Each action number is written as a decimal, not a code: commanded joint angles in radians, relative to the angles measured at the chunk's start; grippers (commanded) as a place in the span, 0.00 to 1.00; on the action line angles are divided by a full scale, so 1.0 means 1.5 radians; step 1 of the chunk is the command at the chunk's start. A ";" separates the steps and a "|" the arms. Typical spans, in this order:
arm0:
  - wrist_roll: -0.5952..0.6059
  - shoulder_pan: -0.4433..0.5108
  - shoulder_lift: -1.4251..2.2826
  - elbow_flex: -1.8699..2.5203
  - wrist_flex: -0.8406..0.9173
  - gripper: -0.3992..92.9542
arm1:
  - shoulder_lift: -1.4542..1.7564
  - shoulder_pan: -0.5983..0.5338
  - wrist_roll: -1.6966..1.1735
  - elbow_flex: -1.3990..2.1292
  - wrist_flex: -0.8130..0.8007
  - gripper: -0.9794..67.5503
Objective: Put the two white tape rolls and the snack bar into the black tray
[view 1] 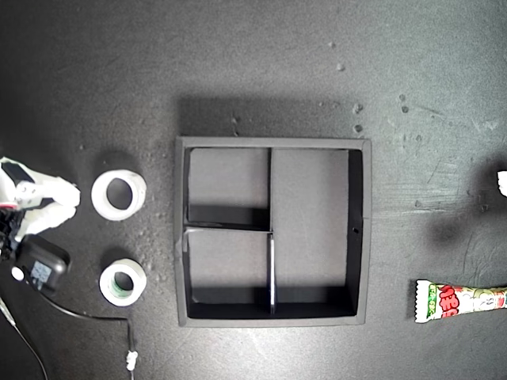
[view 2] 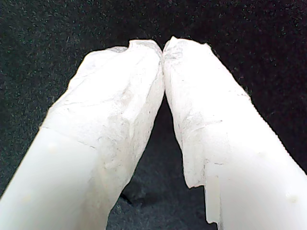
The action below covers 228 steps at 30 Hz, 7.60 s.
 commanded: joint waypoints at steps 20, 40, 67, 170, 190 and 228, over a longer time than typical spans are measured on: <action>-0.007 0.009 0.032 0.038 0.027 0.01 | -0.004 -0.013 -0.006 0.008 0.008 0.01; -0.007 0.009 0.032 0.038 0.027 0.01 | -0.004 -0.014 -0.006 0.008 0.008 0.01; -0.008 -0.048 0.032 0.036 -0.141 0.00 | -0.004 0.016 -0.072 0.008 -0.215 0.01; 0.425 -0.097 -1.634 -1.755 0.315 0.01 | -0.647 -0.321 0.505 -0.689 -0.093 0.02; 0.338 -0.124 -1.382 -1.595 0.317 0.16 | -0.912 -0.562 0.706 -0.567 -0.310 0.42; -0.029 0.278 -1.007 -0.805 -0.060 0.14 | -0.881 -0.014 0.122 -0.977 -0.132 0.00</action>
